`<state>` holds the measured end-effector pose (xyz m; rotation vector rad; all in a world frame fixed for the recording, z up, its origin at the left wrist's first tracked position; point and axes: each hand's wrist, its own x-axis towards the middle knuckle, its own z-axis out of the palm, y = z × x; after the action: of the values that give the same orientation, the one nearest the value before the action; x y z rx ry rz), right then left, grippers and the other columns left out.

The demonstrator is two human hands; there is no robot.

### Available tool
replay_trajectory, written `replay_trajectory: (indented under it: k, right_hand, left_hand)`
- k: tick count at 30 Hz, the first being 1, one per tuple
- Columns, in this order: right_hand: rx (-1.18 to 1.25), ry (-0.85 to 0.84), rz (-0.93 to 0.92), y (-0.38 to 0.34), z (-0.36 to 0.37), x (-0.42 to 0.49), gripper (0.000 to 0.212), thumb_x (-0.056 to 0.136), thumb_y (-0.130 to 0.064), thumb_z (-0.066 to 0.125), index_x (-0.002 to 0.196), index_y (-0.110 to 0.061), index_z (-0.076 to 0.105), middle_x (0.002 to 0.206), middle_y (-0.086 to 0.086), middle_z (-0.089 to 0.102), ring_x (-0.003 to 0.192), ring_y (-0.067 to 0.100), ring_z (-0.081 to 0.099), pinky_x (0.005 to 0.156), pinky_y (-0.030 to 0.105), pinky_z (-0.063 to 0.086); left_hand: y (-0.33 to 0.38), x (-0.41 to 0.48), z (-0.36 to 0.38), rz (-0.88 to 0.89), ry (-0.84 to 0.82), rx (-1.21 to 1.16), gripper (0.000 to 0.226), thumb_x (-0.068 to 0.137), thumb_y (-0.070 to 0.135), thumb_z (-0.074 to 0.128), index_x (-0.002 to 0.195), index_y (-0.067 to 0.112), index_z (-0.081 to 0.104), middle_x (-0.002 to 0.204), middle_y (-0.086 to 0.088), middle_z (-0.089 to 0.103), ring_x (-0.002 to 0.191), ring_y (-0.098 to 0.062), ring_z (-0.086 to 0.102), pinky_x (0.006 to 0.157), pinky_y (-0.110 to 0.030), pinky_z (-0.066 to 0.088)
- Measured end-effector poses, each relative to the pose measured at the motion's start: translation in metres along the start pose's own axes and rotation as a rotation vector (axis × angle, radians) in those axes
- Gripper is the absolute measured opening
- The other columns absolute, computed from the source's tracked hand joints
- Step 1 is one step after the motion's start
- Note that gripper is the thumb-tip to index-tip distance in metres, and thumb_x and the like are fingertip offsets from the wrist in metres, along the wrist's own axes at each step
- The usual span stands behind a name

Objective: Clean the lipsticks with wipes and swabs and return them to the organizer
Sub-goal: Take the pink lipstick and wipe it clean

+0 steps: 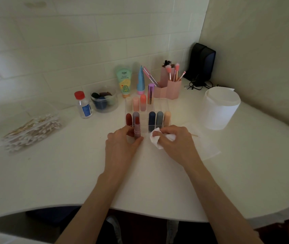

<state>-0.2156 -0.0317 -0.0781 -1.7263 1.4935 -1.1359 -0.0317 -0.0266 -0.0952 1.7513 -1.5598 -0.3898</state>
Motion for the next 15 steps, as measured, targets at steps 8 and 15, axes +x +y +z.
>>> replay_trajectory:
  k: [8,15]
  right_hand:
    - [0.007,-0.007,0.006,0.0027,0.0029,0.0017,0.014,0.091,-0.03,0.073,0.084,-0.021,0.082,0.083,-0.005,0.075,0.085,0.015,0.069,0.081,0.033,0.054]
    - [0.001,0.012,-0.015,0.0017,0.0023,0.0016,0.014,0.091,-0.029,0.074,0.085,-0.021,0.082,0.082,-0.007,0.074,0.081,0.011,0.068,0.078,0.029,0.052]
  left_hand:
    - [0.0014,-0.0001,0.0008,-0.006,-0.006,0.032,0.037,0.086,0.047,0.072,0.117,0.028,0.067,0.107,0.003,0.074,0.102,-0.026,0.062,0.087,-0.043,0.053]
    - [0.0019,0.001,0.0003,-0.016,-0.019,0.038,0.035,0.086,0.049,0.072,0.115,0.029,0.069,0.111,0.005,0.073,0.105,-0.025,0.061,0.09,-0.044,0.052]
